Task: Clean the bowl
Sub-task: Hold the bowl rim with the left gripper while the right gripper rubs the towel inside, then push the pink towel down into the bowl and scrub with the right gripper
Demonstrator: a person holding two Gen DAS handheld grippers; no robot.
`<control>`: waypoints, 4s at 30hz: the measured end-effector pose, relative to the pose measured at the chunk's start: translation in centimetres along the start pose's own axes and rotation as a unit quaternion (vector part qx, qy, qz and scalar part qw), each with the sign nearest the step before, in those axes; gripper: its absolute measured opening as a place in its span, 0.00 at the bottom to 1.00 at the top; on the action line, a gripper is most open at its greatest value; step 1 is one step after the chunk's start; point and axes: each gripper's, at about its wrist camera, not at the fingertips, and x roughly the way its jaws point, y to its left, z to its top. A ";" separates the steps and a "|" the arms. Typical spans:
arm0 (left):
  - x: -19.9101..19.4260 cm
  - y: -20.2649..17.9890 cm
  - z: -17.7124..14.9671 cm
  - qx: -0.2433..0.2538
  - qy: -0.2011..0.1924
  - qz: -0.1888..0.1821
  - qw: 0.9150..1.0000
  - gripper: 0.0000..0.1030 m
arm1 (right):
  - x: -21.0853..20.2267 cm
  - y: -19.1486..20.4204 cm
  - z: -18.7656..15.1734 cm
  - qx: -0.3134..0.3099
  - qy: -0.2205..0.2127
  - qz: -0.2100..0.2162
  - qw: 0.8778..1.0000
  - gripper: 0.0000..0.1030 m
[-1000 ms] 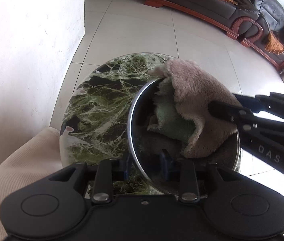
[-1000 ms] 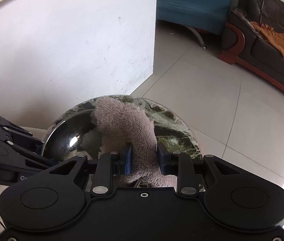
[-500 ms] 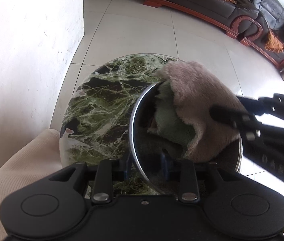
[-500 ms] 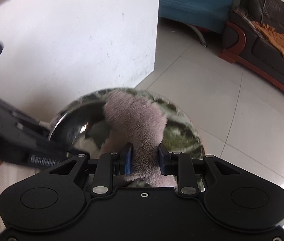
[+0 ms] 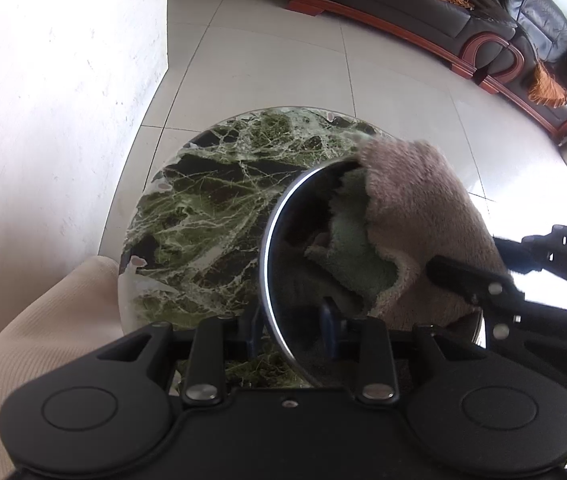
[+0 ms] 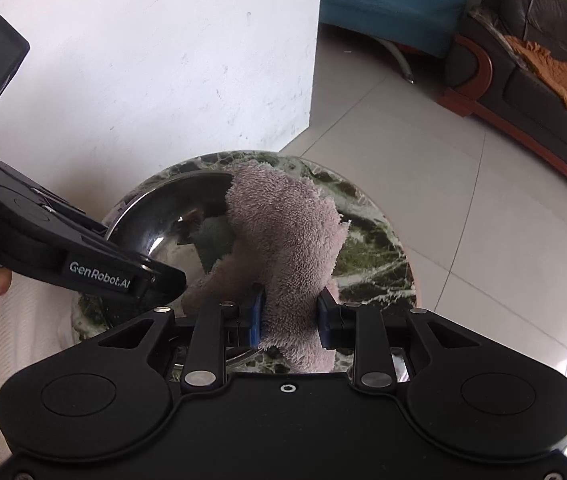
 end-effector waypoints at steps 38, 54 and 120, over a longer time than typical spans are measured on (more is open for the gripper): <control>-0.8 1.9 2.3 -0.015 -0.026 -0.006 1.000 0.08 | 0.9 -1.7 0.4 0.017 -0.019 0.009 1.000 0.25; -1.8 0.8 -0.4 -0.020 -0.011 0.011 1.000 0.13 | 1.6 0.1 2.8 -0.032 -0.042 0.012 0.999 0.26; -0.6 0.3 -0.1 -0.021 -0.002 -0.001 1.000 0.17 | 1.5 -0.8 1.8 0.015 -0.028 -0.002 0.999 0.27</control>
